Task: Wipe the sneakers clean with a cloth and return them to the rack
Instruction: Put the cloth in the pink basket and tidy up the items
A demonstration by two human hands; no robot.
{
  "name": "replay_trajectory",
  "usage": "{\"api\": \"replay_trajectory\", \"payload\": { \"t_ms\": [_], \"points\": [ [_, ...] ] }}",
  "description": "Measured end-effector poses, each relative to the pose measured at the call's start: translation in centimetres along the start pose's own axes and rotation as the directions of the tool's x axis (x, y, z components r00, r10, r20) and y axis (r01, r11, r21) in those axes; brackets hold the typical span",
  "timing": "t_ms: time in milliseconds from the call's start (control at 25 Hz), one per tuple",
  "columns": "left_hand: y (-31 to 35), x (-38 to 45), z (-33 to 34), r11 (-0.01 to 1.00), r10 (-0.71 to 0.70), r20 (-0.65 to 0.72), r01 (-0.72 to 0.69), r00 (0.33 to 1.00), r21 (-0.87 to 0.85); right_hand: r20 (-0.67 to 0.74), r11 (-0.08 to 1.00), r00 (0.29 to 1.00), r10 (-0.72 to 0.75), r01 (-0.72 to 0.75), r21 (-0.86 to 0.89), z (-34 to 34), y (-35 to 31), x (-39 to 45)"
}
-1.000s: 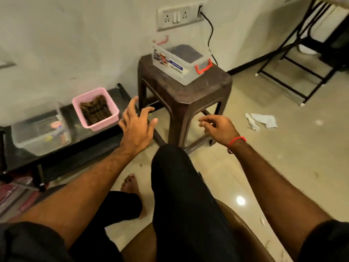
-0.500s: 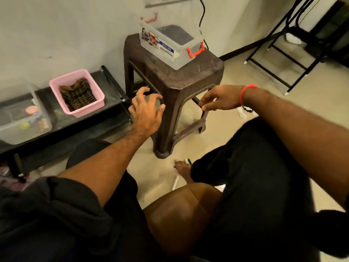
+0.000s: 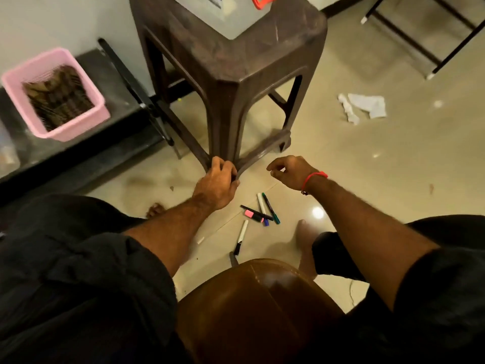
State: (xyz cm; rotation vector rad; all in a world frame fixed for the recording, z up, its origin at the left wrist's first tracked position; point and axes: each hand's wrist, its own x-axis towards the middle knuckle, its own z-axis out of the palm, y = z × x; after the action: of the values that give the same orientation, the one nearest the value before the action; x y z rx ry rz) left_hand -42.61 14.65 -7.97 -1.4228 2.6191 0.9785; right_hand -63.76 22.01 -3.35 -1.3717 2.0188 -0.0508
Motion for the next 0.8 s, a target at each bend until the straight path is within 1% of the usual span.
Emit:
{"api": "replay_trajectory", "payload": {
  "t_ms": [40,120,200,320,440,640,800],
  "points": [
    [0.1,0.2,1.8,0.997,-0.065,0.003,0.065,0.998,-0.044,-0.017,0.998,0.999,0.044,-0.043,0.054,1.7,1.5,0.8],
    [0.1,0.5,5.7,0.983,-0.163,0.046,0.167,0.985,-0.082,0.015,0.989,0.994,0.105,-0.106,0.099,4.9,4.1,2.3],
    [-0.9,0.6,9.9,0.975,-0.215,0.136,0.221,0.967,-0.029,0.085,0.986,0.988,0.128,-0.137,0.100,7.7,6.1,3.9],
    [-3.1,0.7,14.7,0.956,-0.292,0.269,0.288,0.918,0.058,0.103,0.976,0.980,0.169,-0.181,0.120,11.1,8.0,6.1],
    [-5.2,1.2,18.6,0.923,-0.384,0.300,0.373,0.873,0.096,0.152,0.963,0.965,0.213,-0.233,0.134,14.8,8.9,8.2],
    [-7.2,2.2,23.5,0.902,-0.432,0.379,0.386,0.818,0.196,0.183,0.926,0.933,0.309,-0.340,0.167,19.6,10.2,10.6],
    [-7.9,2.4,26.4,0.898,-0.426,0.446,0.307,0.787,0.316,0.161,0.898,0.910,0.383,-0.408,0.166,22.2,11.8,10.9]
  ]
}}
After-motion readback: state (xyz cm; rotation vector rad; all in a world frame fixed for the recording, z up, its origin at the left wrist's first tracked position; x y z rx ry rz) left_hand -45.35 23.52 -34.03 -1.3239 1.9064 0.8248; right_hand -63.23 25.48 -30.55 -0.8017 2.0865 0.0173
